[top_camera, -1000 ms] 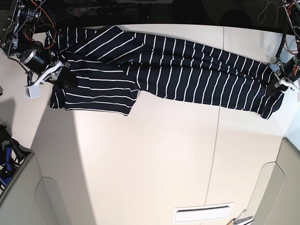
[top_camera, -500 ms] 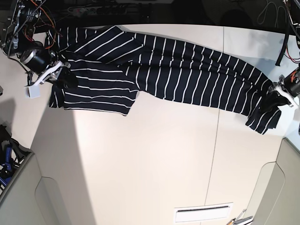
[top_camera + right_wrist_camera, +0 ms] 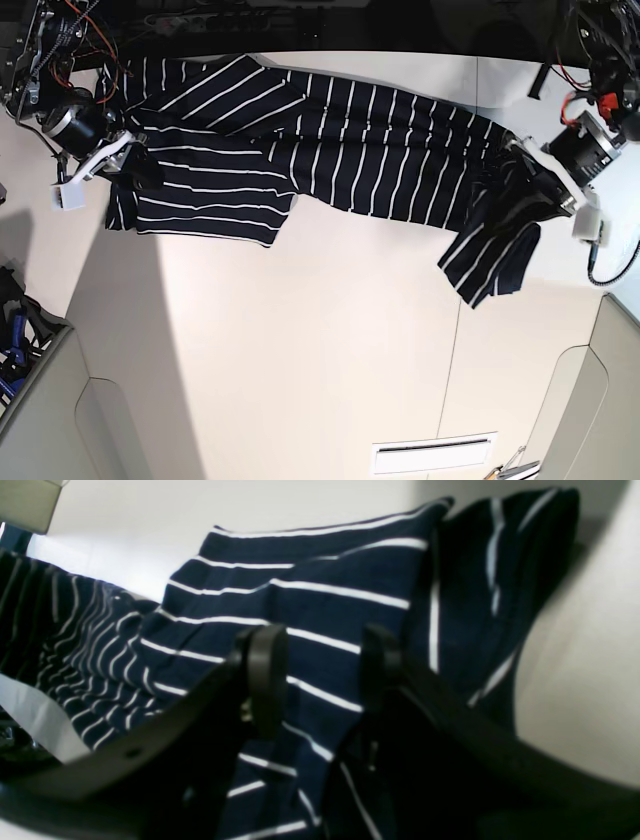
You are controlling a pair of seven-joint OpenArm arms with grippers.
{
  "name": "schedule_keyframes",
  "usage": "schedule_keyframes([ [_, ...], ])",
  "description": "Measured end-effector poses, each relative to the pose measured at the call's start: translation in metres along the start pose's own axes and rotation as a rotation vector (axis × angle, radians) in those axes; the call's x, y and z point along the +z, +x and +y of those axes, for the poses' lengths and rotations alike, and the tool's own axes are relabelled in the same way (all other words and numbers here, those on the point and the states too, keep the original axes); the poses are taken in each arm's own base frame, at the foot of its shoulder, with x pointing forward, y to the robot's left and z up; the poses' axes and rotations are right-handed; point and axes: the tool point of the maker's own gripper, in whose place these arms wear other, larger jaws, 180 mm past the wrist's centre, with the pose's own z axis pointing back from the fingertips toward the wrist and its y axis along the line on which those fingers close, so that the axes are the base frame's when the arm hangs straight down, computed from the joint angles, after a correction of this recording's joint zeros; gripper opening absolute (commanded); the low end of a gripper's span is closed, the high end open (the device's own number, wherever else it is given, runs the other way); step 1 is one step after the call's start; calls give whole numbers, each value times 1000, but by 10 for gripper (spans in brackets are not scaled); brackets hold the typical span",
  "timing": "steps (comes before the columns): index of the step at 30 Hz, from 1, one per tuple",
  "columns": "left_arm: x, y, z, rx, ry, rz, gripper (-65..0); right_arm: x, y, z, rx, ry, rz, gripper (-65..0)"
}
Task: Fold the T-shirt properly
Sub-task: 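Lift the strip end with the left gripper and fold it toward the right gripper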
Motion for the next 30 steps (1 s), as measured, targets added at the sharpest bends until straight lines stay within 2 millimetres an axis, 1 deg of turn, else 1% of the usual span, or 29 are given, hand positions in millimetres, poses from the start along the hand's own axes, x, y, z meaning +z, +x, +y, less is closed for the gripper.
schedule_keyframes([
  [4,-2,-13,-9,42,0,7,-650,0,0,-3,11,-15,2,-404],
  [5,-3,-16,-11,46,-3,11,-650,0,0,-3,12,-16,-2,-392],
  [8,-13,-28,-21,33,-27,56,-645,0,0,-3,11,-16,-2,-318],
  [9,-17,-35,-26,19,-36,83,-595,0,1,-3,12,-16,-3,-305],
  [12,-28,-57,-40,-27,-64,170,-392,1,1,-4,11,-20,-5,-305],
  [13,-31,-63,-45,-38,-75,191,-345,1,1,-4,11,-19,-5,-305],
  [14,-33,-69,-49,-48,-86,211,-326,1,1,-4,11,-19,-5,-305],
  [17,-40,-82,-63,-72,-122,253,-324,1,1,-4,11,-19,-5,-305],
  [22,-46,-93,-77,-119,-153,285,-323,2,2,-6,9,-24,-7,-305],
  [24,-48,-97,-83,-118,-171,292,-323,5,4,-10,4,-36,-17,-305],
  [26,-48,-99,-84,-113,-177,299,-323,11,9,-19,-6,-62,-39,-304],
  [27,-48,-101,-83,-110,-176,303,-323,15,14,-25,-12,-79,-51,-292],
  [30,-48,-105,-79,-117,-162,316,-323,36,29,-43,-41,-106,-95,-205],
])
